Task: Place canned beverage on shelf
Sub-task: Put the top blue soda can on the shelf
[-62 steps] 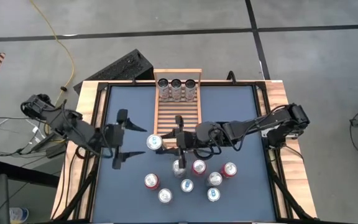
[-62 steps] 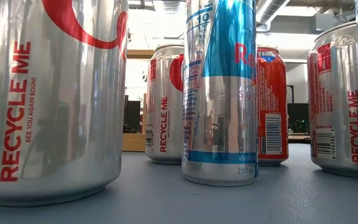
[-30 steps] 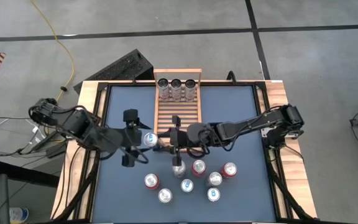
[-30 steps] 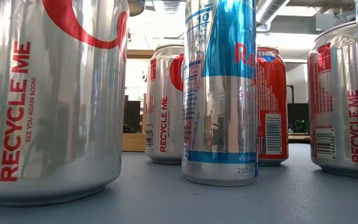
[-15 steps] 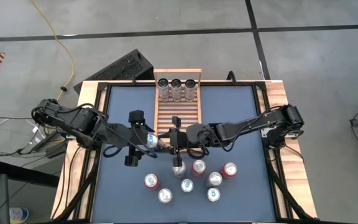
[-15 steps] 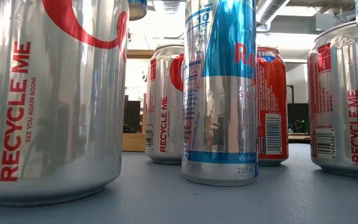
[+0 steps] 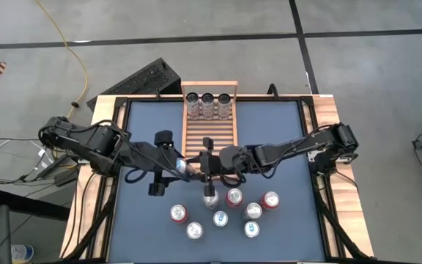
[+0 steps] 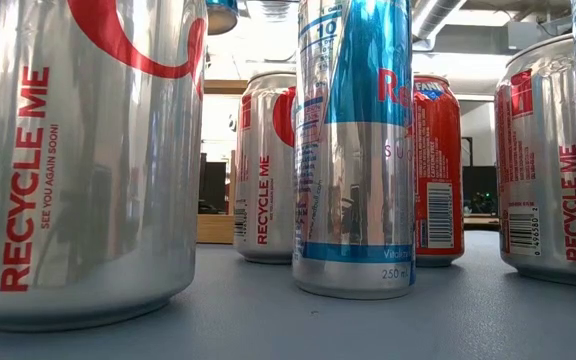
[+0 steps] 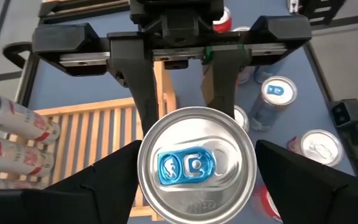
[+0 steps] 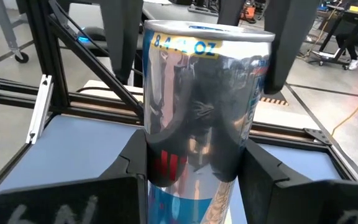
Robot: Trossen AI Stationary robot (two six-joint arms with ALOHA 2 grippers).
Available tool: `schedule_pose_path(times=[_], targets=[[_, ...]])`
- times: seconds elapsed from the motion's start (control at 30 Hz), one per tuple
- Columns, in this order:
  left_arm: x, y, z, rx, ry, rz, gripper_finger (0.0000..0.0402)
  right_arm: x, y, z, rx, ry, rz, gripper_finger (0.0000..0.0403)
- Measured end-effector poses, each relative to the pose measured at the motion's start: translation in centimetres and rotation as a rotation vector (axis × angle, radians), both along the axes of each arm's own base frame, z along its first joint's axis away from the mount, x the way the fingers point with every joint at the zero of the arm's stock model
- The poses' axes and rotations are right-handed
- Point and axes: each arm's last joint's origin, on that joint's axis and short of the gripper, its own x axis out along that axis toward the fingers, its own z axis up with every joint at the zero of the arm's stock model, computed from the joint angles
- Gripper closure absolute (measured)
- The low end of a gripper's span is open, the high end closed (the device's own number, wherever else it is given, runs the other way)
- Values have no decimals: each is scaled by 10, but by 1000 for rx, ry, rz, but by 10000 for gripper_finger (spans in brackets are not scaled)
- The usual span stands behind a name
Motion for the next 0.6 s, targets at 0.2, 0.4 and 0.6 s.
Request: schedule_pose_path(times=[0.2,0.4,0.6], targets=[[0,0,0,-10,5,-14,147,0,0,-1,-1,10,3,261],[0,0,0,-7,5,-16,175,0,0,-1,-1,13,4,258],[0,0,-1,5,6,-13,164,-1,0,-3,2,37,2,207]])
